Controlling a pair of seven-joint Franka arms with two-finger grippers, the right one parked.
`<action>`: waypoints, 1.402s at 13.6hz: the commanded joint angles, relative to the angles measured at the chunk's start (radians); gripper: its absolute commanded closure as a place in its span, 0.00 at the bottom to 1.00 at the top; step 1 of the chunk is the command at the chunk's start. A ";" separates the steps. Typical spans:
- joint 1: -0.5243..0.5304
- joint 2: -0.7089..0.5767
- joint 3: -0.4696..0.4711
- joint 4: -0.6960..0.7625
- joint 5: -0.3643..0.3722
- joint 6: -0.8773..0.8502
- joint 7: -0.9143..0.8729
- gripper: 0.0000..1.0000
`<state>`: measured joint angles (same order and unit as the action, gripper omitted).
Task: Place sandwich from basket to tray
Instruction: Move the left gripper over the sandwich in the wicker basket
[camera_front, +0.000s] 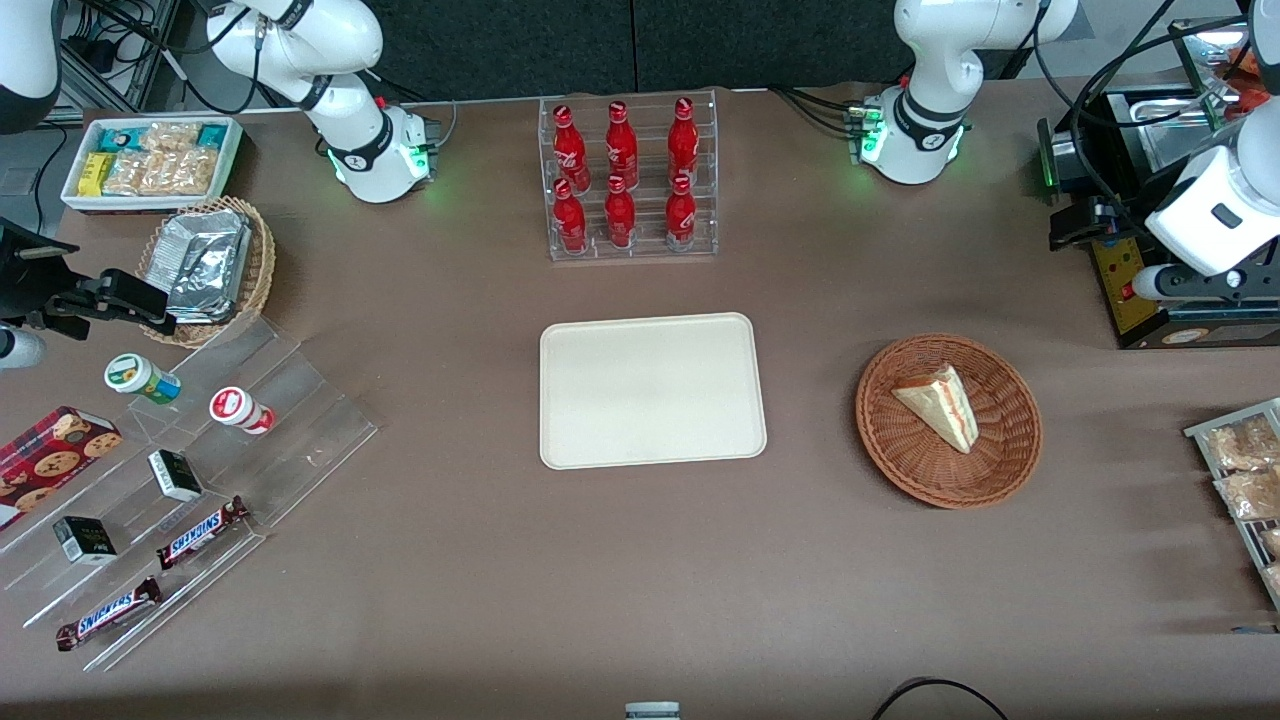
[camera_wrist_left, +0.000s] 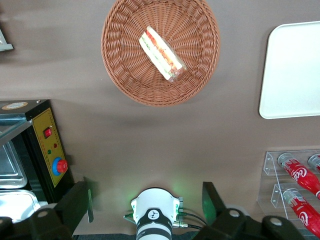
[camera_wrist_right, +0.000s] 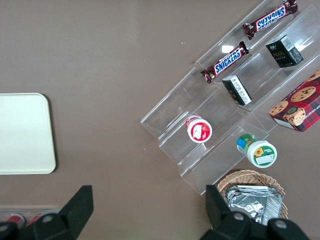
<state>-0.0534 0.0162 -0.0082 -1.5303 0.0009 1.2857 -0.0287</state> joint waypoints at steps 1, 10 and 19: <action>-0.019 -0.012 0.021 0.013 0.011 -0.005 0.018 0.00; -0.019 0.002 0.021 -0.250 0.044 0.260 -0.172 0.00; -0.074 -0.013 0.010 -0.648 0.025 0.835 -0.797 0.00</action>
<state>-0.1104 0.0421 -0.0043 -2.0777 0.0268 2.0074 -0.6947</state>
